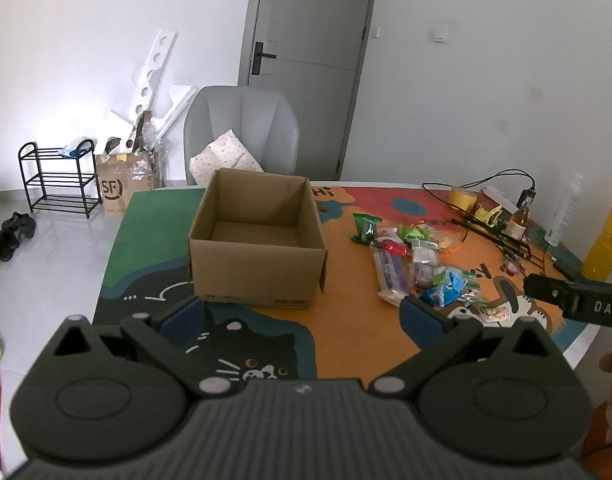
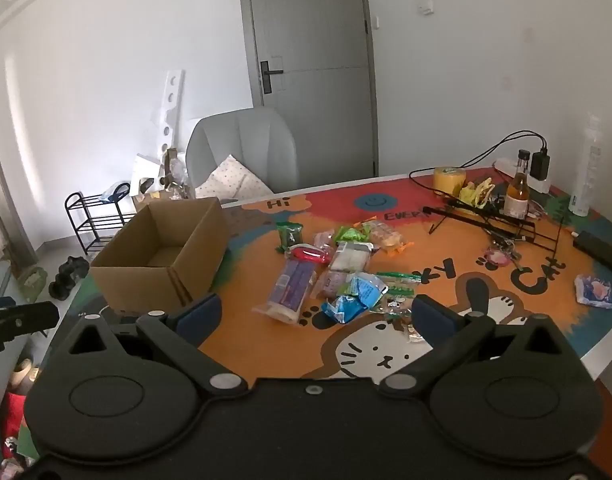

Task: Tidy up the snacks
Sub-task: 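Move both tools toward the snack packets on the table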

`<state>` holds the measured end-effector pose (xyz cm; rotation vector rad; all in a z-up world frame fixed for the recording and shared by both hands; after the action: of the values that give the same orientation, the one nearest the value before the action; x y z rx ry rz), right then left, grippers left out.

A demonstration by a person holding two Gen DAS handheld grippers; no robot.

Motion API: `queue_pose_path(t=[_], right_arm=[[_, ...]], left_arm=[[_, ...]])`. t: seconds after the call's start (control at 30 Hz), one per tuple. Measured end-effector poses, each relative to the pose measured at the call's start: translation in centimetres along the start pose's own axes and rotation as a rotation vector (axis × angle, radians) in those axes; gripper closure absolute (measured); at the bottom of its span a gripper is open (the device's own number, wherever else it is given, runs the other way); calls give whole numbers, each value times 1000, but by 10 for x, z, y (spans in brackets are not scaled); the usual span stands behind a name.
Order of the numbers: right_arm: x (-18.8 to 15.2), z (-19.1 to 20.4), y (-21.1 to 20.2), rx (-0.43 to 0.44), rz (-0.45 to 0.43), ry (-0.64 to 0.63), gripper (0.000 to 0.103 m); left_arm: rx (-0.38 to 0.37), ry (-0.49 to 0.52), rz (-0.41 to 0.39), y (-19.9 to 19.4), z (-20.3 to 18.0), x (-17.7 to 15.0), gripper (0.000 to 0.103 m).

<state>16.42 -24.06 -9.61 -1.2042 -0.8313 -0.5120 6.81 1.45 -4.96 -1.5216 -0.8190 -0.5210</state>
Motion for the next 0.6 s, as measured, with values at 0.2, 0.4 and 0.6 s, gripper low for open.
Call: queue_pose_path(t=[0.2, 0.4, 0.6], right_arm=[[-1, 5, -2, 7, -7, 14, 0], [-1, 0, 0, 4, -10, 13, 0], [2, 0, 0, 4, -24, 19, 0]], left_arm=[[2, 0, 0, 0, 1, 0, 0], [0, 10, 4, 1, -1, -1, 0], [3, 11, 10, 3, -2, -2, 0]])
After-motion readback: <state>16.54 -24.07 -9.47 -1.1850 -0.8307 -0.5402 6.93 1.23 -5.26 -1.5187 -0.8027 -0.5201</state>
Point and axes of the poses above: each gripper's, at about its wrist camera, not at the fingertips, and y roughly the way its jaws point, z to its left, x to its top, the point moved 10 cm from there along y, roughly the way its jaws point, and after that the axes turned 9 degrees about z, right-handed, at the moved point
